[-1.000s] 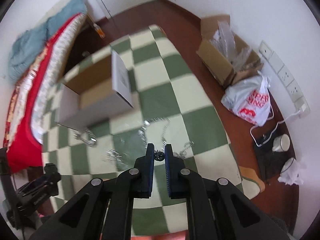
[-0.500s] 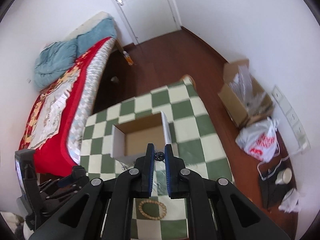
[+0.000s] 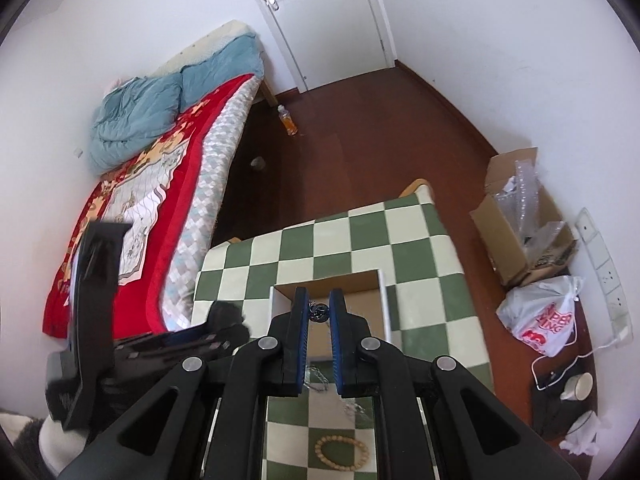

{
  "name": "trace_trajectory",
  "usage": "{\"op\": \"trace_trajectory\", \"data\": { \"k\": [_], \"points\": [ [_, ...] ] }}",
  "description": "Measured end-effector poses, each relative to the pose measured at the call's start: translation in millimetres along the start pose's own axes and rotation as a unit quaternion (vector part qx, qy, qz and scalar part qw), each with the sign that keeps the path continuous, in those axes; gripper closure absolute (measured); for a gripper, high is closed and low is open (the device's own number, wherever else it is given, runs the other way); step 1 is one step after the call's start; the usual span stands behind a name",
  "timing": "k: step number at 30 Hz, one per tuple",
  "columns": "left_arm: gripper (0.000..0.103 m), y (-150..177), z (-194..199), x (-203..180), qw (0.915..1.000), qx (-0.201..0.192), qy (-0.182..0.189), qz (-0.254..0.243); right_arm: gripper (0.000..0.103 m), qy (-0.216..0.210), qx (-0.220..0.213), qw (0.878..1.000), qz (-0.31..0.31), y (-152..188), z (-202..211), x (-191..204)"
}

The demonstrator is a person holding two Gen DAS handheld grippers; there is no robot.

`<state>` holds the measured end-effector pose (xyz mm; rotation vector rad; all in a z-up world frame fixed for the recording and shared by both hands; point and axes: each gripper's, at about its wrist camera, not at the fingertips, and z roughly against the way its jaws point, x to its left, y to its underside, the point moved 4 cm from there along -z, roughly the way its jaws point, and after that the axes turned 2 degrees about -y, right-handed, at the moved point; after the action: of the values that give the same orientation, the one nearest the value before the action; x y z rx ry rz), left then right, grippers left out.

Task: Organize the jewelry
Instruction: 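Carry the watch and chain into the white box and open both grippers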

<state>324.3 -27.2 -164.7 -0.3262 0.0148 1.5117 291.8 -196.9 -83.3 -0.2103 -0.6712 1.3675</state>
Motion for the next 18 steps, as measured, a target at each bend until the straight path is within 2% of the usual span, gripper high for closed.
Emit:
{"op": "trace_trajectory", "data": {
  "k": [3,8,15,17,18],
  "points": [
    [0.062,-13.0,-23.1,6.1,0.9986,0.032,0.025,0.034,0.093,-0.003,0.02,1.0,0.002,-0.3,-27.0,3.8],
    [0.062,-25.2,-65.6,18.7,0.9907,0.081,0.06,0.092,0.093,0.003,0.069,0.998,-0.003,7.5,-87.8,-1.0],
    [0.059,-37.6,-106.0,30.9,0.9788,0.13,0.069,0.142,0.092,0.027,0.121,0.992,-0.022,12.3,-159.3,-32.5],
    [0.058,-40.2,-108.0,29.6,0.9787,0.132,0.071,0.14,0.092,0.031,0.141,0.989,-0.024,13.0,-173.7,-40.2],
    [0.058,-43.0,-105.8,26.3,0.982,0.126,0.062,0.127,0.092,0.037,0.15,0.988,-0.022,13.8,-179.3,-43.7]
  ]
}}
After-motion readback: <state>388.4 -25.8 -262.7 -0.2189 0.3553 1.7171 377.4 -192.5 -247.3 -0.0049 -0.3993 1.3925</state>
